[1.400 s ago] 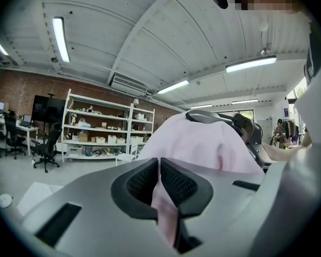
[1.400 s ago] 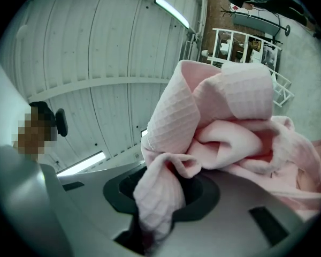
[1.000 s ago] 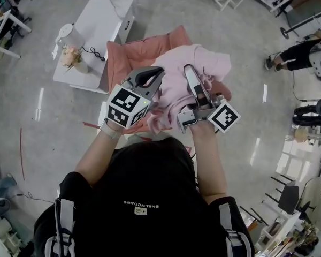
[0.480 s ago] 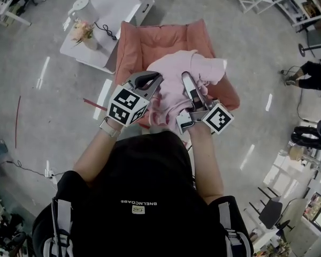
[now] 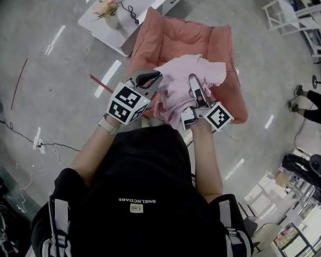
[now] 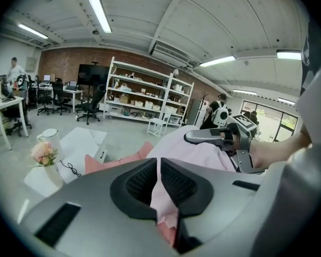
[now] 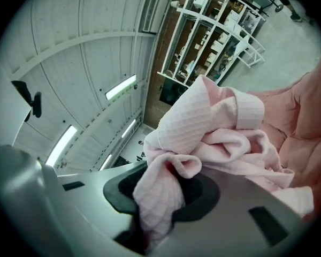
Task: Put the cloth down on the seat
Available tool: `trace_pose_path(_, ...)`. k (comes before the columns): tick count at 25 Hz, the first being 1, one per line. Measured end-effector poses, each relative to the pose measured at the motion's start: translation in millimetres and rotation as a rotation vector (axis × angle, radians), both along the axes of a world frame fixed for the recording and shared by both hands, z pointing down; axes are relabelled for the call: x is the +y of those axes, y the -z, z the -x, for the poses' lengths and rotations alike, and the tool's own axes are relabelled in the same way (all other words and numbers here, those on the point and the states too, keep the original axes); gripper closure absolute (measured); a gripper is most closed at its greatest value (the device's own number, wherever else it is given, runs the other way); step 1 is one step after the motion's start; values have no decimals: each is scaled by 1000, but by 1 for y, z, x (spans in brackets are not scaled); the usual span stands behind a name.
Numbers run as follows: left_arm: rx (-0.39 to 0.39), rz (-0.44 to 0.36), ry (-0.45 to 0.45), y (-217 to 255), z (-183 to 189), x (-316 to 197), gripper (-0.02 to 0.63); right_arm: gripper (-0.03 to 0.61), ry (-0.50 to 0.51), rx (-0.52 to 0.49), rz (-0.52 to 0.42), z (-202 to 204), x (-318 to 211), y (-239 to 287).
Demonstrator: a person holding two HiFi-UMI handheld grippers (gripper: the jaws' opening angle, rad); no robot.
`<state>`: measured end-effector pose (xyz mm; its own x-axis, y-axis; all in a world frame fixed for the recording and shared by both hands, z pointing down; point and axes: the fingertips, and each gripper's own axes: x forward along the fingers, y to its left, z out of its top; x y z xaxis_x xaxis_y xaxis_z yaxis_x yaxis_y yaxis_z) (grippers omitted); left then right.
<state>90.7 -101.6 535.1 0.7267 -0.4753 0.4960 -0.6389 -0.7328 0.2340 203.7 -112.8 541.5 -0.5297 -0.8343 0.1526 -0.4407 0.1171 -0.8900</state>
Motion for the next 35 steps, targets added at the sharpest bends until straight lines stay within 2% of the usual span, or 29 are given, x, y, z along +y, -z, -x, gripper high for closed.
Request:
trace_pose_path(8,-15,28,140,-21,42,8,598,447,61,-8,91,11,-22,-58)
trace_pose_path(20,-24,53,312,-31,90,32,598,446,206,134,210,39,-52,-138)
trace_pose_path(27,-24,64,396,-45,114,42,598,447,307,303,238,57,-69,-189)
trace_pose_path(32,-13,80,462,-60,119,38,598,446,344,354,271,56,-89,-226)
trace_pose_path(35,-32,88,490,-74,123,41,598,446,366,379,294,56,-99,-249)
